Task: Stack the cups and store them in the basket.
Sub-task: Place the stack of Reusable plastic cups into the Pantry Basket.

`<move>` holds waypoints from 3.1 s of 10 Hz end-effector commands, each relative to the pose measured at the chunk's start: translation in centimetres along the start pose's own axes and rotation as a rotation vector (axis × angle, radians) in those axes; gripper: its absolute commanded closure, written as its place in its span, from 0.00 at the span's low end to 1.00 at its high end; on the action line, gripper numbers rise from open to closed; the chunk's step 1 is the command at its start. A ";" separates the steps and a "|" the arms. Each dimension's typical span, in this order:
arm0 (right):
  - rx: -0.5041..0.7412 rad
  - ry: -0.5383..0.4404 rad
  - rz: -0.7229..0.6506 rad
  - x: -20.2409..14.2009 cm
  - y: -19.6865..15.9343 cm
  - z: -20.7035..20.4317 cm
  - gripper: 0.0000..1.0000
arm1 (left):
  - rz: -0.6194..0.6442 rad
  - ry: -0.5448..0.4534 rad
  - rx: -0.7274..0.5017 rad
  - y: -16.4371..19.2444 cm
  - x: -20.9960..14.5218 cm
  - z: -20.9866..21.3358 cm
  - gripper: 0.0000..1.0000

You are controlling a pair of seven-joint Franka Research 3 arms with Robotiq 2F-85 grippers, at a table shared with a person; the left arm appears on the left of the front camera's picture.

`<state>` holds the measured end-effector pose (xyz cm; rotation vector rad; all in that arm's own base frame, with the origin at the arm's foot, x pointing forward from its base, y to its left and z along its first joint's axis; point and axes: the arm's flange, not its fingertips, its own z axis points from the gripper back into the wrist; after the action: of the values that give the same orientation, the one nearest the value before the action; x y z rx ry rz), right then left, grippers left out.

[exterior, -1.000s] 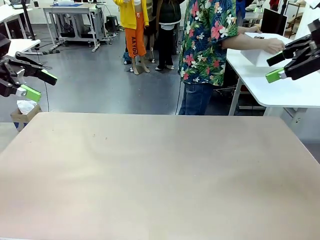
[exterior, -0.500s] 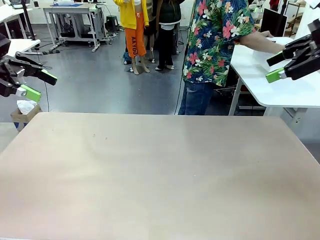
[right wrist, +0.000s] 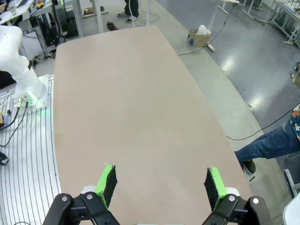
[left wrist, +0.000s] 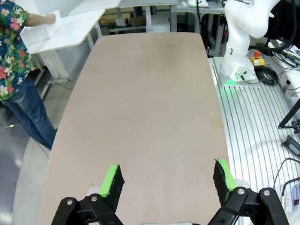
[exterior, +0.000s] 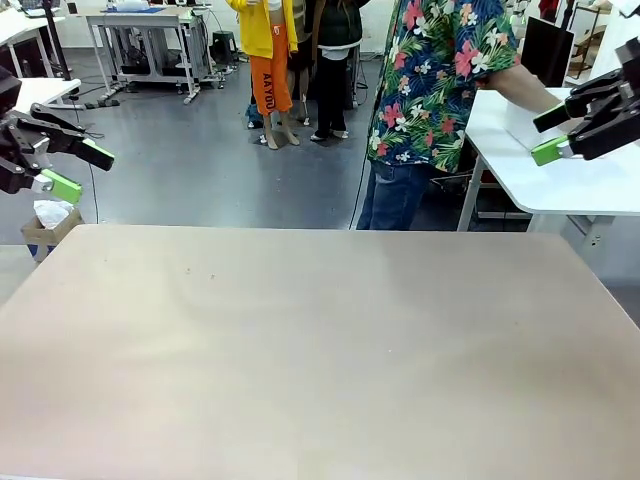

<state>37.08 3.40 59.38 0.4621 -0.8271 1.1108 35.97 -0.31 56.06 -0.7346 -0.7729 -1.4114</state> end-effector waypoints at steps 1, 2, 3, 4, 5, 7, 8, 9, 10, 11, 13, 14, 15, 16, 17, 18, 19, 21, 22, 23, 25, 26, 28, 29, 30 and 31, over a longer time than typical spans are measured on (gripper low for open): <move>-0.001 -0.020 0.005 0.1 -0.2 -0.1 0.00 | 0.010 -0.016 -0.003 0.0 0.3 0.1 0.00; -0.001 -0.020 0.005 0.1 -0.2 -0.1 0.00 | 0.010 -0.016 -0.003 0.0 0.3 0.1 0.00; -0.001 -0.020 0.005 0.1 -0.2 -0.1 0.00 | 0.010 -0.016 -0.003 0.0 0.3 0.1 0.00; -0.001 -0.020 0.005 0.1 -0.2 -0.1 0.00 | 0.010 -0.016 -0.003 0.0 0.3 0.1 0.00; -0.001 -0.020 0.005 0.1 -0.2 -0.1 0.00 | 0.010 -0.016 -0.003 0.0 0.3 0.1 0.00; -0.001 -0.020 0.005 0.1 -0.2 -0.1 0.00 | 0.010 -0.016 -0.003 0.0 0.3 0.1 0.00; -0.001 -0.020 0.005 0.1 -0.2 -0.1 0.00 | 0.010 -0.016 -0.003 0.0 0.3 0.1 0.00; -0.001 -0.020 0.005 0.1 -0.2 -0.1 0.00 | 0.010 -0.016 -0.003 0.0 0.3 0.1 0.00; -0.001 -0.020 0.005 0.1 -0.2 -0.1 0.00 | 0.010 -0.016 -0.003 0.0 0.3 0.1 0.00; -0.001 -0.020 0.005 0.1 -0.2 -0.1 0.00 | 0.010 -0.016 -0.003 0.0 0.3 0.1 0.00; -0.001 -0.020 0.005 0.1 -0.2 -0.1 0.00 | 0.010 -0.016 -0.003 0.0 0.3 0.1 0.00; -0.001 -0.020 0.005 0.1 -0.2 -0.1 0.00 | 0.010 -0.016 -0.003 0.0 0.3 0.1 0.00; -0.001 -0.020 0.005 0.1 -0.2 -0.1 0.00 | 0.010 -0.016 -0.003 0.0 0.3 0.1 0.00; -0.001 -0.020 0.005 0.1 -0.2 -0.1 0.00 | 0.010 -0.016 -0.003 0.0 0.3 0.1 0.00; -0.001 -0.020 0.005 0.1 -0.2 -0.1 0.00 | 0.010 -0.016 -0.003 0.0 0.3 0.1 0.00; -0.001 -0.020 0.005 0.1 -0.2 -0.1 0.00 | 0.010 -0.016 -0.003 0.0 0.3 0.1 0.00; -0.001 -0.020 0.005 0.1 -0.2 -0.1 0.00 | 0.010 -0.016 -0.003 0.0 0.3 0.1 0.00; -0.001 -0.020 0.005 0.1 -0.2 -0.1 0.00 | 0.010 -0.016 -0.003 0.0 0.3 0.1 0.00; -0.001 -0.020 0.005 0.1 -0.2 -0.1 0.00 | 0.010 -0.016 -0.003 0.0 0.3 0.1 0.00; -0.001 -0.020 0.005 0.1 -0.2 -0.1 0.00 | 0.010 -0.016 -0.003 0.0 0.3 0.1 0.00; -0.001 -0.020 0.005 0.1 -0.2 -0.1 0.00 | 0.010 -0.016 -0.003 0.0 0.3 0.1 0.00; -0.001 -0.020 0.005 0.1 -0.2 -0.1 0.00 | 0.010 -0.016 -0.003 0.0 0.3 0.1 0.00; -0.001 -0.020 0.005 0.1 -0.2 -0.1 0.00 | 0.010 -0.016 -0.003 0.0 0.3 0.1 0.00; -0.001 -0.020 0.005 0.1 -0.2 -0.1 0.00 | 0.010 -0.016 -0.003 0.0 0.3 0.1 0.00; -0.001 -0.020 0.005 0.1 -0.2 -0.1 0.00 | 0.010 -0.016 -0.003 0.0 0.3 0.1 0.00; -0.001 -0.020 0.005 0.1 -0.2 -0.1 0.00 | 0.010 -0.016 -0.003 0.0 0.3 0.1 0.00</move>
<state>37.08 3.40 59.38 0.4621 -0.8271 1.1108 35.97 -0.31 56.06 -0.7346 -0.7729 -1.4115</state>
